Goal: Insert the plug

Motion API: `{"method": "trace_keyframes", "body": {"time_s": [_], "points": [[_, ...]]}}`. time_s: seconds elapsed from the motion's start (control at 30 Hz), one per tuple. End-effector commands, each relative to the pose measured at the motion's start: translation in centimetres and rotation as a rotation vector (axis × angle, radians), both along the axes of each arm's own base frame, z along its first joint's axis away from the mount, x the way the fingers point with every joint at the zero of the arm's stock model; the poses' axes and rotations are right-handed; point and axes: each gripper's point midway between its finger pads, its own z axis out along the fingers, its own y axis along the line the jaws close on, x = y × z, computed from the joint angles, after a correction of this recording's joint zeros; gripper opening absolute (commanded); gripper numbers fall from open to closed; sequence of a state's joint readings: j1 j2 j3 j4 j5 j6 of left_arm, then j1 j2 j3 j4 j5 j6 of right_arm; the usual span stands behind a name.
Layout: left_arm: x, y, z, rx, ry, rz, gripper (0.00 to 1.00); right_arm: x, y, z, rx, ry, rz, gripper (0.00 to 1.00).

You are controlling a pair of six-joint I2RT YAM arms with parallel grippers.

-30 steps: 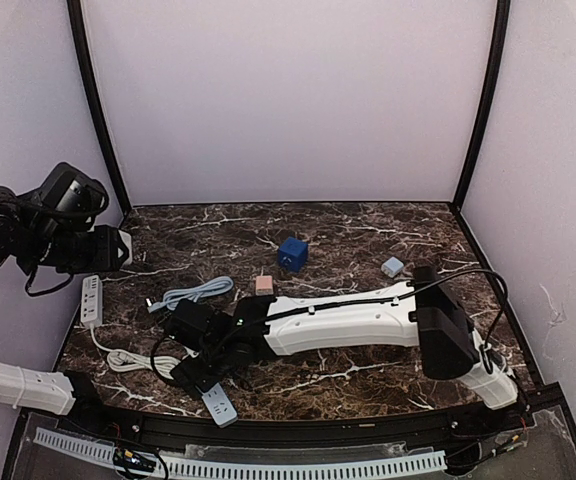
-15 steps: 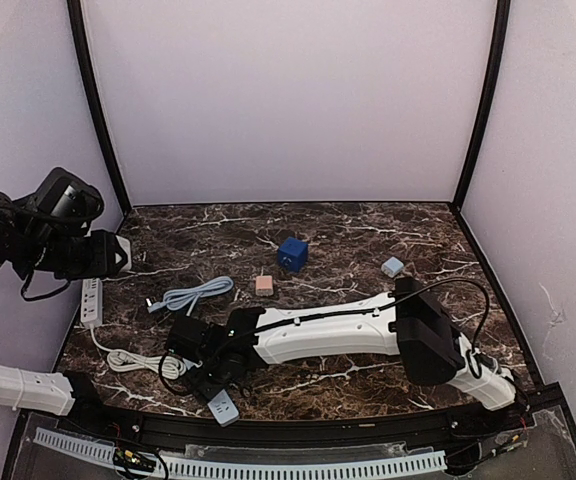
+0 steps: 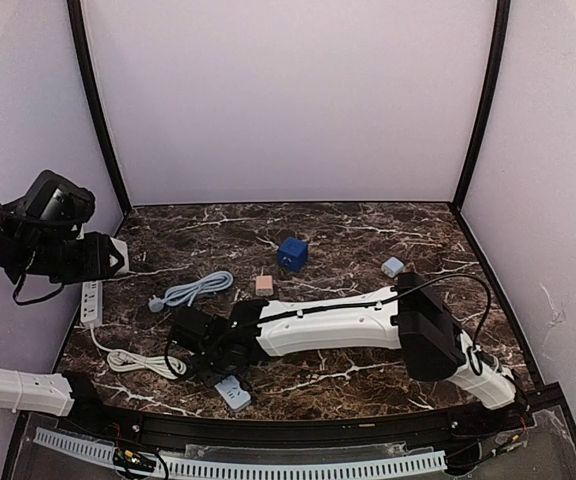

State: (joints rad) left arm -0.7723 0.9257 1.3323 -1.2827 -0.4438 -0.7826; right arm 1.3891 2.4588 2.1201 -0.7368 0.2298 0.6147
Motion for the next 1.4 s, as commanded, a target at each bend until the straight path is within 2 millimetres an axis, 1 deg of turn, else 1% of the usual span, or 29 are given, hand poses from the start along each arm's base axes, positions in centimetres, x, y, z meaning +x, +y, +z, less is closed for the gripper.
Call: {"method": "trace_keyframes", "body": {"time_s": [0.0, 0.1, 0.27, 0.4, 0.57, 0.73, 0.8, 0.87, 0.93, 1.0, 1.07, 1.13, 1.23, 1.37], "points": [[-0.3, 0.1, 0.0, -0.025, 0.006, 0.016, 0.01, 4.9, -4.1, -0.5, -0.044, -0.001, -0.208, 0.22], [-0.1, -0.3, -0.1, -0.036, 0.015, 0.017, 0.01, 7.2, -6.5, -0.8, -0.054, 0.014, -0.317, 0.23], [0.3, -1.6, -0.5, -0.062, 0.043, -0.005, 0.01, 10.9, -10.5, -0.9, -0.065, 0.02, -0.473, 0.22], [0.8, -2.5, -0.6, -0.073, 0.053, -0.016, 0.01, 13.3, -13.0, -1.1, -0.06, 0.036, -0.58, 0.23], [1.6, -3.8, -0.9, -0.075, 0.074, -0.031, 0.01, 15.7, -16.0, -1.4, -0.012, 0.095, -0.702, 0.22], [2.2, -4.9, -0.8, -0.079, 0.093, -0.049, 0.01, 17.0, -20.2, -2.1, -0.006, 0.149, -0.82, 0.22], [2.4, -5.2, -0.9, -0.079, 0.097, -0.05, 0.01, 17.3, -22.4, -2.3, -0.006, 0.173, -0.881, 0.21], [2.6, -5.5, -1.1, -0.08, 0.104, -0.054, 0.01, 17.3, -23.8, -2.2, 0.012, 0.189, -0.92, 0.21], [2.7, -5.7, -1.3, -0.083, 0.109, -0.054, 0.01, 17.1, -24.8, -1.8, 0.029, 0.199, -0.951, 0.2], [2.7, -5.8, -1.5, -0.085, 0.111, -0.054, 0.01, 16.9, -24.9, -1.3, 0.048, 0.206, -0.955, 0.2], [2.8, -6.0, -1.6, -0.089, 0.11, -0.055, 0.01, 16.6, -24.3, -1.3, 0.062, 0.232, -0.942, 0.2], [2.9, -6.0, -1.7, -0.087, 0.108, -0.052, 0.01, 16.1, -23.2, -1.4, 0.073, 0.256, -0.921, 0.2], [3.0, -5.9, -1.7, -0.077, 0.106, -0.053, 0.01, 15.2, -20.4, -1.3, 0.081, 0.278, -0.863, 0.22], [2.9, -5.6, -1.7, -0.068, 0.105, -0.055, 0.01, 13.6, -16.1, -2.0, 0.068, 0.316, -0.776, 0.25]]}}
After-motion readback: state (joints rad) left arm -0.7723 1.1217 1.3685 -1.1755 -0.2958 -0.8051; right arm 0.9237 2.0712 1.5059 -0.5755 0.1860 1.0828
